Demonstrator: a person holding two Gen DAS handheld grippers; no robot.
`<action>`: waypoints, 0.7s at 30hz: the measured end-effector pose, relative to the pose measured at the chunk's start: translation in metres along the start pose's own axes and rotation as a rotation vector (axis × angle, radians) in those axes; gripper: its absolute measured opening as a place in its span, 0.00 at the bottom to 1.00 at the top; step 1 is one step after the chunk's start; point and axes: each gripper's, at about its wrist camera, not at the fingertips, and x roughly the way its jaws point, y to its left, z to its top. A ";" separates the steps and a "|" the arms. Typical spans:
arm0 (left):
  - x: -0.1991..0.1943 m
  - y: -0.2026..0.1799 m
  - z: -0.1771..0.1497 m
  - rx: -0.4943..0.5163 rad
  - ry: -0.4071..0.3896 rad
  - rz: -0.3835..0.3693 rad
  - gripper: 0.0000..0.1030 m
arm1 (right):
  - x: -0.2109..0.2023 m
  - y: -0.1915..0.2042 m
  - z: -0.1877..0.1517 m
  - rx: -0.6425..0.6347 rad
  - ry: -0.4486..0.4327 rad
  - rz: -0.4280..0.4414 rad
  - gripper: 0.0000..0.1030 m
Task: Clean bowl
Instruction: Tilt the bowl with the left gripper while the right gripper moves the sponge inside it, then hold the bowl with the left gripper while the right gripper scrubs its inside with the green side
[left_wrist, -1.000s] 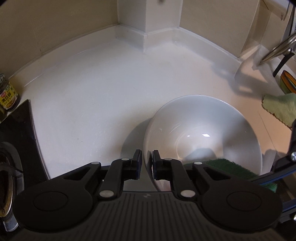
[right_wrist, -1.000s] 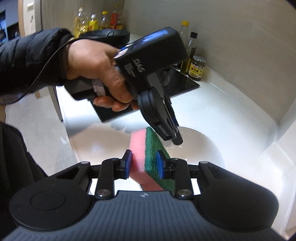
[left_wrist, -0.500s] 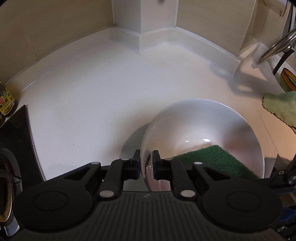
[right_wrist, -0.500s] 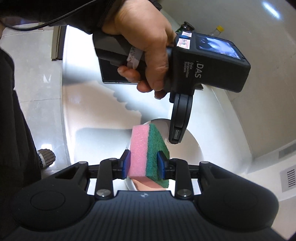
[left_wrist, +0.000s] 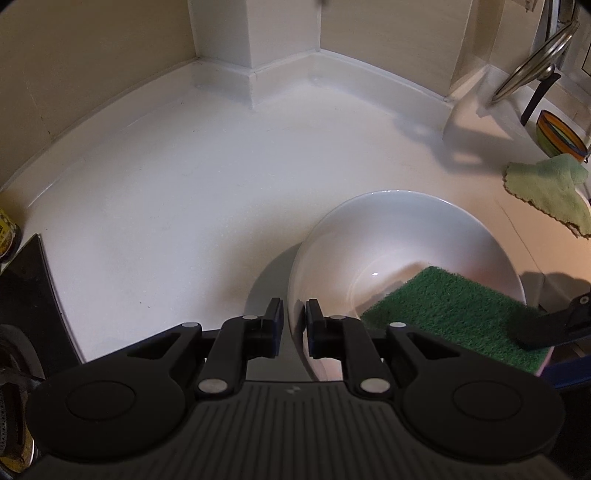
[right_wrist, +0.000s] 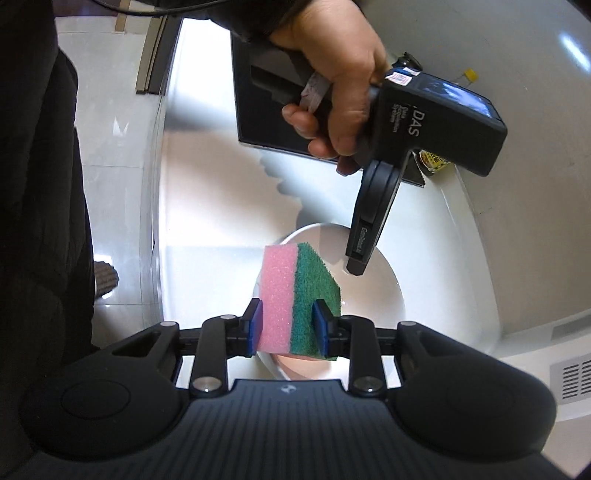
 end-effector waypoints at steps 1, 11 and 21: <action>0.000 0.000 -0.001 0.002 0.001 0.001 0.15 | 0.000 0.000 0.001 0.012 0.001 0.002 0.27; -0.002 -0.001 -0.003 0.025 -0.001 -0.002 0.15 | 0.002 0.005 0.008 0.059 -0.005 -0.031 0.30; -0.003 0.002 -0.006 0.007 -0.006 -0.007 0.08 | 0.010 -0.015 0.010 0.202 0.014 0.006 0.29</action>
